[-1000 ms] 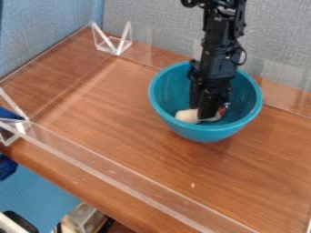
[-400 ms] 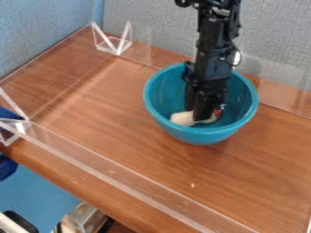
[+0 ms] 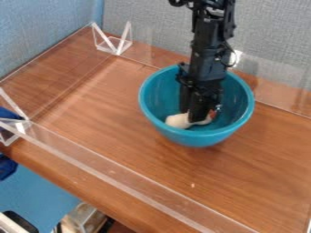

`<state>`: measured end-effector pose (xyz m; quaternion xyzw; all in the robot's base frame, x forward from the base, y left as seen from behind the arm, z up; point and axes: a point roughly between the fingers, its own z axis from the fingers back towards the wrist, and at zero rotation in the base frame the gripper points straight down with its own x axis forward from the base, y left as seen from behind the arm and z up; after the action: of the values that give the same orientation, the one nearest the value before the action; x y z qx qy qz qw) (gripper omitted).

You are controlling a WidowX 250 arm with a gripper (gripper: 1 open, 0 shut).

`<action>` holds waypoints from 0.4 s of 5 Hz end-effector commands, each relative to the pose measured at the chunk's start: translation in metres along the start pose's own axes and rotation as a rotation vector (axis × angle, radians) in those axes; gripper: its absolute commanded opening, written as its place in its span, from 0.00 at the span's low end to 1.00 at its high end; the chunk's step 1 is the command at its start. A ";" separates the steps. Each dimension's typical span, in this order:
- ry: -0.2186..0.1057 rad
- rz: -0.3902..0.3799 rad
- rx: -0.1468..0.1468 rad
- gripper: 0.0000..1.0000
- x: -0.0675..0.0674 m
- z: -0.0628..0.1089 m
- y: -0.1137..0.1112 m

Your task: Remove the mushroom from inside the blue bowl and put it on the table

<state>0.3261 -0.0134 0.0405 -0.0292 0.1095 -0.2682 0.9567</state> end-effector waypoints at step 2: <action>-0.060 0.022 0.037 0.00 -0.006 0.027 0.002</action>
<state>0.3239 -0.0127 0.0451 -0.0262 0.1086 -0.2633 0.9582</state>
